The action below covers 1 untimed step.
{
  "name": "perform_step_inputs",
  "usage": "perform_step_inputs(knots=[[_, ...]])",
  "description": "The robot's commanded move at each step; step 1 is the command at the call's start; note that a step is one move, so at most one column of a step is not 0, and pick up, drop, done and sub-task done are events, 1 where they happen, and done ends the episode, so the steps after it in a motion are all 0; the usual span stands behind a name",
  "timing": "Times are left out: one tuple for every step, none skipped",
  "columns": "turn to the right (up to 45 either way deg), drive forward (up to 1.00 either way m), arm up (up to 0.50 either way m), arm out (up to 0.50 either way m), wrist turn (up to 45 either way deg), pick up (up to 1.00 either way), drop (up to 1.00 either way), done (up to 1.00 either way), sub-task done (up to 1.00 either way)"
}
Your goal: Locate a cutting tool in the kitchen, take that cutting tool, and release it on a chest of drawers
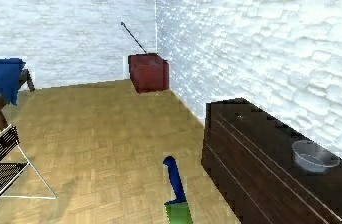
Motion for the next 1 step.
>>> perform_step_inputs(knots=[[-3.0,0.0,0.0,0.0,0.0,0.0,0.0,0.0,0.0]])
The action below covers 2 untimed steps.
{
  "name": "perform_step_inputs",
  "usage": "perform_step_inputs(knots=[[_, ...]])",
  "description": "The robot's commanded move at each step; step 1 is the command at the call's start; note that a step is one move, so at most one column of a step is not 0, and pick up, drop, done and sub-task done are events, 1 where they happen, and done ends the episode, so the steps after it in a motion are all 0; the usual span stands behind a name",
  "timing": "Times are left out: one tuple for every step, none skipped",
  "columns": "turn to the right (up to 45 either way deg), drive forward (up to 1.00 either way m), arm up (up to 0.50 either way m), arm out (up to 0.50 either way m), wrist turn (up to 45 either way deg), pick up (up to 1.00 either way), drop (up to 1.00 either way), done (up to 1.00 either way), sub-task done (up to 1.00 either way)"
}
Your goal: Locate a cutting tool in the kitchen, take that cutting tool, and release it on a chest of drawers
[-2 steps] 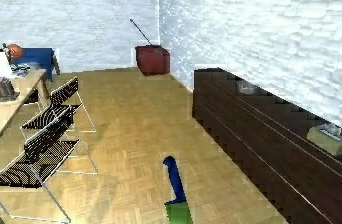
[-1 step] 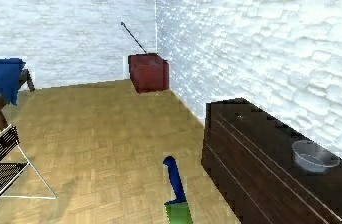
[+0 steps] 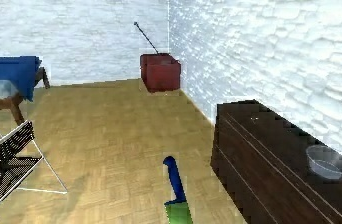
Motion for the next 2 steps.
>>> perform_step_inputs(knots=[[0.0,0.35,0.0,0.0,0.0,0.0,0.0,0.0,0.0],[-45.0,0.0,0.0,0.0,0.0,0.0,0.0,0.0,0.0]])
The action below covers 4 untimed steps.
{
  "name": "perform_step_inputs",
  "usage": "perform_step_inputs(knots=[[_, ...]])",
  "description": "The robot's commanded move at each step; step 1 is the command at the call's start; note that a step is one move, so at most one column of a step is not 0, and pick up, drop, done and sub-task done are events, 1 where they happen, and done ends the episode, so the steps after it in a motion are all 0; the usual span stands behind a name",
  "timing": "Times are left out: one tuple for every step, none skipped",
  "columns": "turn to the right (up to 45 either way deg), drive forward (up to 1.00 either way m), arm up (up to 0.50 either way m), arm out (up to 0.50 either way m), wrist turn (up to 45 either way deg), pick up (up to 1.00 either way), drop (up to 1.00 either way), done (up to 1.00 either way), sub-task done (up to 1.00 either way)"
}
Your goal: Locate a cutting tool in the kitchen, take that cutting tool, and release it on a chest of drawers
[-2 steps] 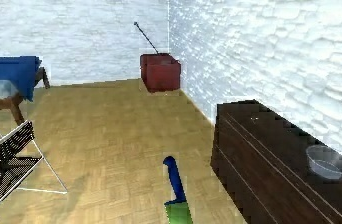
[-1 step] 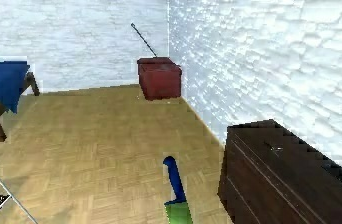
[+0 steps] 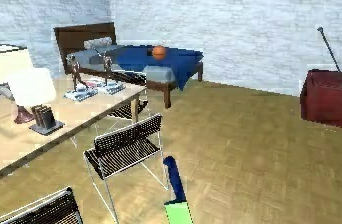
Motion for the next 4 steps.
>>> perform_step_inputs(knots=[[-45.0,0.0,0.0,0.0,0.0,0.0,0.0,0.0,0.0],[-27.0,0.0,0.0,0.0,0.0,0.0,0.0,0.0,0.0],[45.0,0.0,0.0,0.0,0.0,0.0,0.0,0.0,0.0],[45.0,0.0,0.0,0.0,0.0,0.0,0.0,0.0,0.0]])
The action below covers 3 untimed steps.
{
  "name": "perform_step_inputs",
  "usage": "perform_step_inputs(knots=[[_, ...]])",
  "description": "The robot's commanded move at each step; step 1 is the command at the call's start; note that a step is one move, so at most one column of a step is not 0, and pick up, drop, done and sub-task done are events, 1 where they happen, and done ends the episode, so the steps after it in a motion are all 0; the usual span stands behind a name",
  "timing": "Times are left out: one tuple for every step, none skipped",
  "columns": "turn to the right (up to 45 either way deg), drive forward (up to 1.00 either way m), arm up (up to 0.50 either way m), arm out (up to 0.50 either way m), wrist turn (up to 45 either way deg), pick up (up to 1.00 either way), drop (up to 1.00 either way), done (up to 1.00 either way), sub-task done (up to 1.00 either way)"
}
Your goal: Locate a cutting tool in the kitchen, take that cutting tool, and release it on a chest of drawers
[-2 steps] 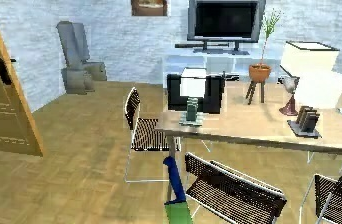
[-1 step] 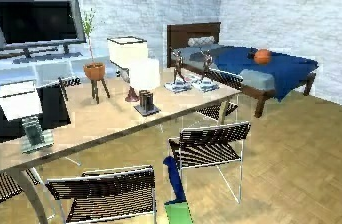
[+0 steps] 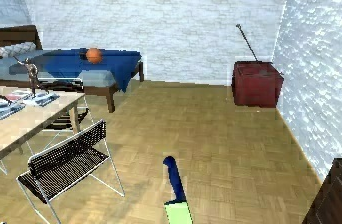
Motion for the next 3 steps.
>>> perform_step_inputs(knots=[[15.0,0.0,0.0,0.0,0.0,0.0,0.0,0.0,0.0],[0.0,0.0,0.0,0.46,0.0,0.0,0.0,0.0,0.0],[0.0,0.0,0.0,0.0,45.0,0.0,0.0,0.0,0.0]])
